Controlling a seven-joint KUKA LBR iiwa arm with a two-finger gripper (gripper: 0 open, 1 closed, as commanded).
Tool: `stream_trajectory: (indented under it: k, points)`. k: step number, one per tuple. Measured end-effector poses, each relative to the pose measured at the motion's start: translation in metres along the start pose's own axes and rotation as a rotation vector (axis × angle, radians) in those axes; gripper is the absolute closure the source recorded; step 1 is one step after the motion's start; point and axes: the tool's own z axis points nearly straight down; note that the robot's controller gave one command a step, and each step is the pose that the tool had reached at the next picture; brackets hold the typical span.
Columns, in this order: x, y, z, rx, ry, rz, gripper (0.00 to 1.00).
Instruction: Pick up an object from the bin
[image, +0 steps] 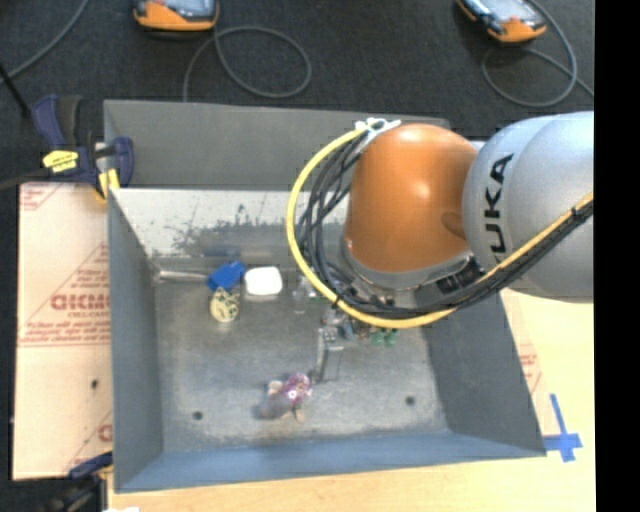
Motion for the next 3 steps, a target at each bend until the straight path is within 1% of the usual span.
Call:
stream_trajectory:
  k: [1,2,3]
  points:
    - [-0.001,0.000,-0.005,-0.001,-0.008,0.003,0.00]
    - [0.013,-0.014,0.032,0.000,-0.012,-0.057,0.00]
    - [0.010,-0.023,0.075,-0.002,-0.010,-0.002,0.00]
